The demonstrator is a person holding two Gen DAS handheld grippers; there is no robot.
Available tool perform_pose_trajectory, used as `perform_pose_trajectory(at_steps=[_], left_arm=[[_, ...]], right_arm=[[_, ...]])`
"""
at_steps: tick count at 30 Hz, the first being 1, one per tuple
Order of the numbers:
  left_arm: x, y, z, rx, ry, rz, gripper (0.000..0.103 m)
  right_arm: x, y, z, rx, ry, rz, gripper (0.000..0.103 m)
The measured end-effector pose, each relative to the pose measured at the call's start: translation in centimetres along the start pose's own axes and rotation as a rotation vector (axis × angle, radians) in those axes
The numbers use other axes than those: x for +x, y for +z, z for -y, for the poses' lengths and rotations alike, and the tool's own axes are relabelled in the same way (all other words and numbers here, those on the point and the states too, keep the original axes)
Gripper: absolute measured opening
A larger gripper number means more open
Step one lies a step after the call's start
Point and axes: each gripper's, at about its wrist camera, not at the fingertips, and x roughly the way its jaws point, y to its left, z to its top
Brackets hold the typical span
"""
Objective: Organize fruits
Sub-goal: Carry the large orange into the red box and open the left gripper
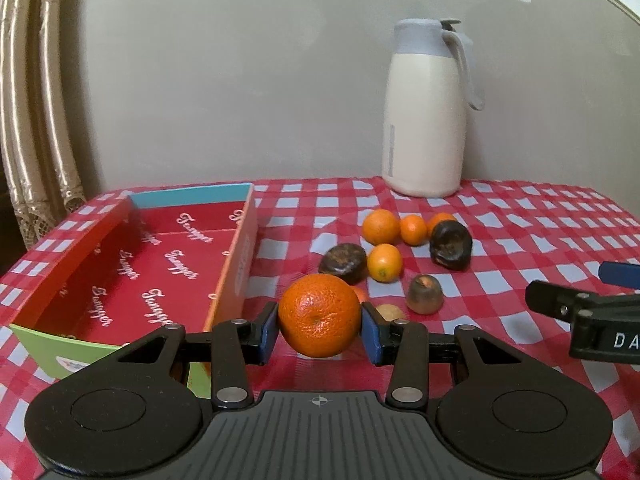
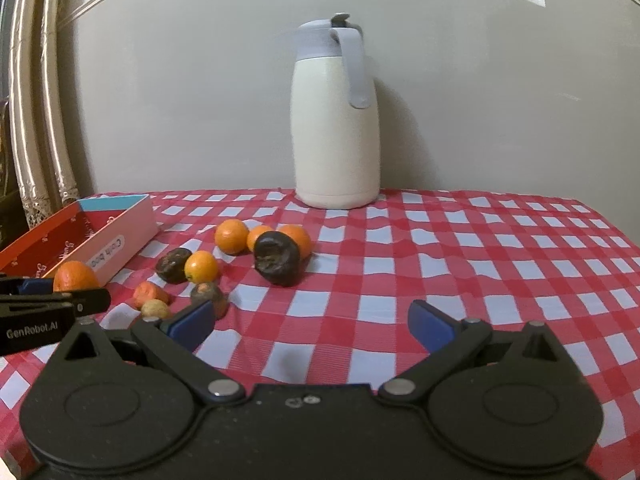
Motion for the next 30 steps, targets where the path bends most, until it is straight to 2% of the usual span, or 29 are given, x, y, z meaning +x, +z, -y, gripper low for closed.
perform_pose_trajectory(at_steps=[4, 9, 18, 30], left_arm=[[-0.7, 0.3, -1.3, -0.030, 0.026, 0.034, 0.043], [-1.0, 0.8, -3.7, -0.081, 0.095, 0.068, 0.043], [1.1, 1.0, -7.9, -0.136, 0.202, 0.016, 0.043], [3.7, 0.6, -11.6, -0.181, 0.266, -0.074, 0.044]], right_arm=[[0.3, 0.1, -0.6, -0.004, 0.014, 0.000, 0.103], [0.6, 0.3, -1.5, -0.003, 0.038, 0.002, 0.103], [1.2, 0.6, -3.4, -0.018, 0.076, 0.006, 0.103], [1.8, 1.0, -5.7, -0.038, 0.121, 0.009, 0.103]])
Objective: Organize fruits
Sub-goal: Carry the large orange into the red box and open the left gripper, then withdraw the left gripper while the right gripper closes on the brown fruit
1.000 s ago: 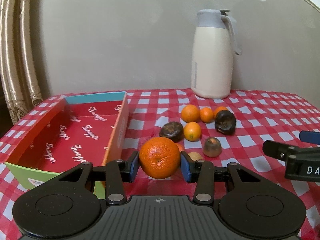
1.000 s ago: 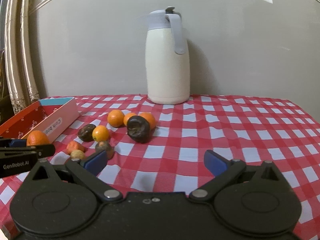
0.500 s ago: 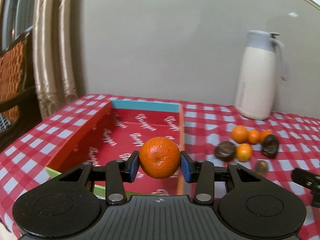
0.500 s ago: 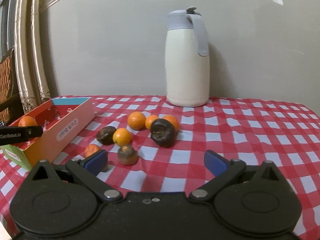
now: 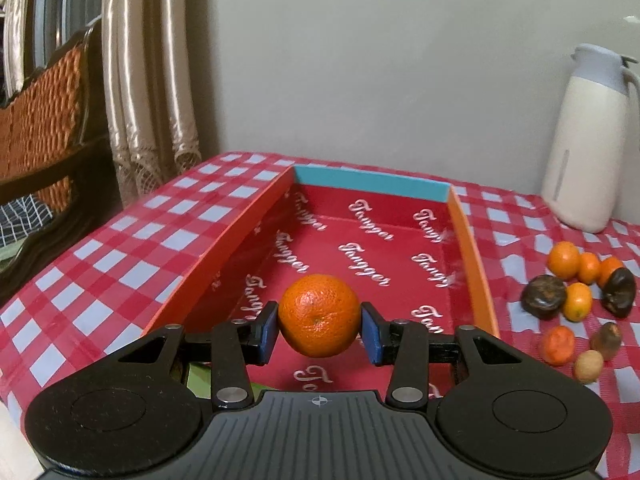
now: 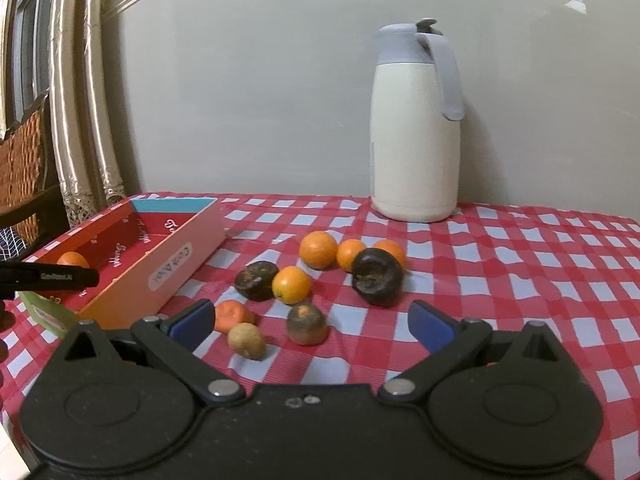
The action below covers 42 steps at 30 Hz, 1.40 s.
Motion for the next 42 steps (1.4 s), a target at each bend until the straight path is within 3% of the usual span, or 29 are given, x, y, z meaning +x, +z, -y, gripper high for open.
perform_pose_trajectory(at_steps=[5, 12, 13, 16, 19, 22, 27, 31, 38, 42], left_arm=[[-0.1, 0.0, -0.4, -0.005, 0.034, 0.008, 0.044], [-0.5, 0.1, -0.8, -0.028, 0.023, 0.018, 0.044], [-0.7, 0.0, -0.9, -0.031, 0.021, 0.022, 0.048], [-1.4, 0.0, -0.9, -0.023, 0.035, 0.053, 0.085], [-2.7, -0.2, -0.6, 0.010, 0.055, 0.113, 0.091], [-3.3, -0.3, -0.5, 0.017, 0.050, 0.119, 0.099], [-4.3, -0.8, -1.0, 0.008, 0.036, 0.118, 0.100], [-5.0, -1.5, -1.6, 0.008, 0.042, 0.116, 0.100], [-6.0, -2.7, -3.8, -0.010, 0.073, 0.115, 0.100], [-6.3, -3.3, -5.2, -0.026, 0.093, 0.101, 0.100]], right_arm=[[0.3, 0.3, -0.7, 0.004, 0.030, 0.006, 0.103], [0.7, 0.5, -1.7, -0.021, 0.031, -0.007, 0.103], [0.7, 0.5, -1.8, -0.029, 0.018, -0.006, 0.103], [0.6, 0.6, -1.7, -0.029, -0.008, -0.007, 0.103], [0.7, 0.6, -1.1, 0.002, -0.019, -0.009, 0.103], [0.9, 0.7, -0.5, 0.040, -0.021, -0.014, 0.103], [1.6, 0.6, -0.2, 0.064, -0.058, -0.044, 0.103], [2.1, 0.7, 0.2, 0.107, -0.030, -0.074, 0.103], [2.4, 1.0, -0.7, 0.060, -0.058, -0.052, 0.103], [3.0, 1.1, -0.8, 0.074, -0.044, -0.064, 0.093]])
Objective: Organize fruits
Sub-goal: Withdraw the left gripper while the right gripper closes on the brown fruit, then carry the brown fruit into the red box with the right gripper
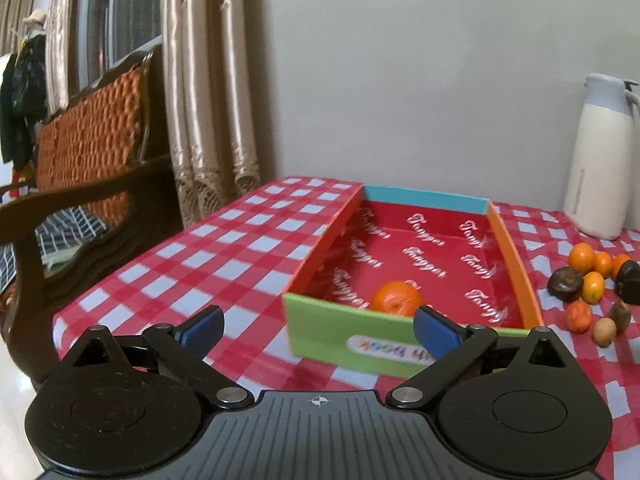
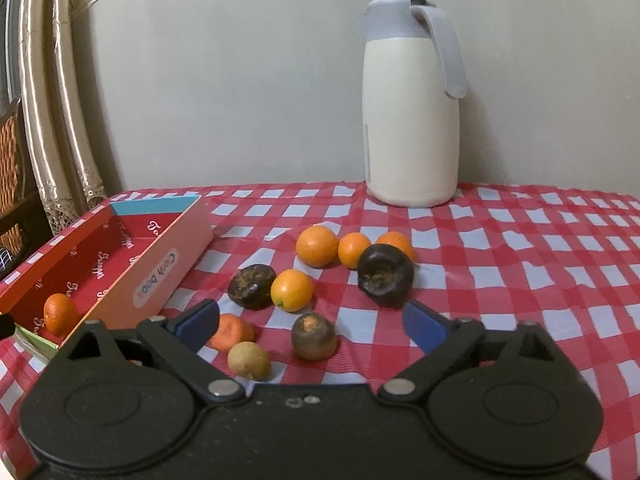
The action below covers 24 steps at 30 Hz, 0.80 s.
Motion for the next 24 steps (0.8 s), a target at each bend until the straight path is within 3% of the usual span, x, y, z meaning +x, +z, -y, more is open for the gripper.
perform_pose_trajectory(at_steps=[3, 8, 10, 14, 24], left_arm=[[0.0, -0.2, -0.7, -0.007, 0.003, 0.000, 0.100], [0.3, -0.5, -1.7, -0.011, 0.024, 0.000, 0.101], [0.4, -0.5, -2.1, -0.012, 0.033, 0.002, 0.101], [0.6, -0.7, -2.7, -0.010, 0.053, 0.005, 0.101], [0.7, -0.8, -3.5, -0.020, 0.061, 0.001, 0.103]], right_arm=[[0.6, 0.0, 0.0, 0.014, -0.011, -0.018, 0.089], [1.6, 0.1, -0.2, 0.027, -0.032, -0.036, 0.071], [2.2, 0.1, -0.1, 0.040, -0.041, -0.055, 0.056], [3.0, 0.0, 0.0, 0.063, -0.049, -0.079, 0.046], [4.2, -0.4, -0.4, 0.057, -0.086, -0.127, 0.034]])
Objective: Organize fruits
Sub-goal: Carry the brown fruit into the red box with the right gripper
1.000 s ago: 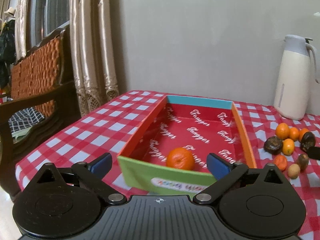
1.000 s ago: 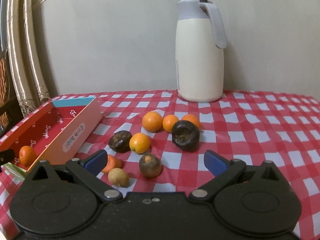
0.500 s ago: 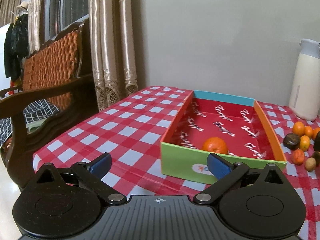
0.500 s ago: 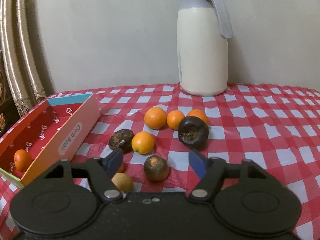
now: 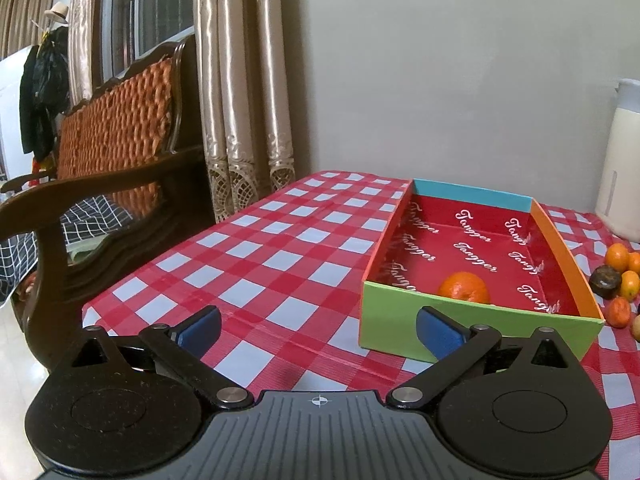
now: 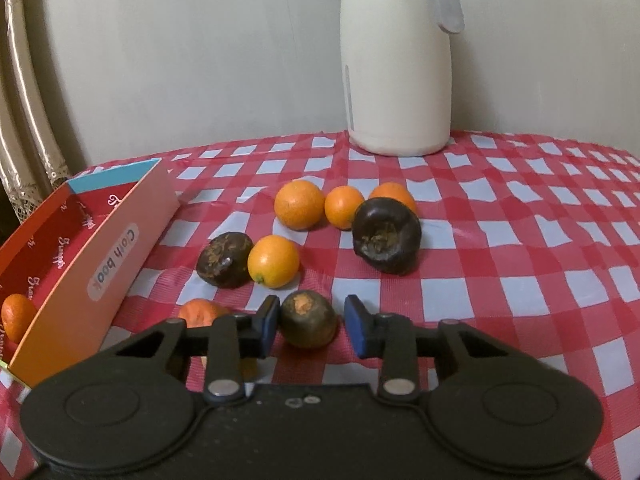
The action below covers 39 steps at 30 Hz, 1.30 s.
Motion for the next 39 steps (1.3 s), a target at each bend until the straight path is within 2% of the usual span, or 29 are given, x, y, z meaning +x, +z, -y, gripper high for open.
perform_pose_trajectory(at_steps=[13, 16, 24, 31, 39], left_arm=[[0.0, 0.0, -0.1, 0.002, 0.001, 0.001, 0.103], [0.0, 0.0, 0.0, 0.001, 0.000, 0.001, 0.103], [0.0, 0.1, 0.1, -0.002, 0.002, 0.006, 0.103], [-0.1, 0.2, -0.2, -0.019, 0.007, 0.013, 0.103], [0.1, 0.2, -0.9, -0.031, 0.024, 0.015, 0.103]], right_arm=[[0.2, -0.2, -1.3, -0.095, -0.055, -0.006, 0.032], [0.1, -0.3, -1.5, -0.107, -0.062, -0.003, 0.029], [-0.7, 0.0, -0.7, -0.063, -0.027, 0.029, 0.029], [-2.7, 0.5, -0.7, -0.007, 0.086, 0.095, 0.029], [-4.3, 1.3, -3.6, 0.007, 0.312, 0.148, 0.029]])
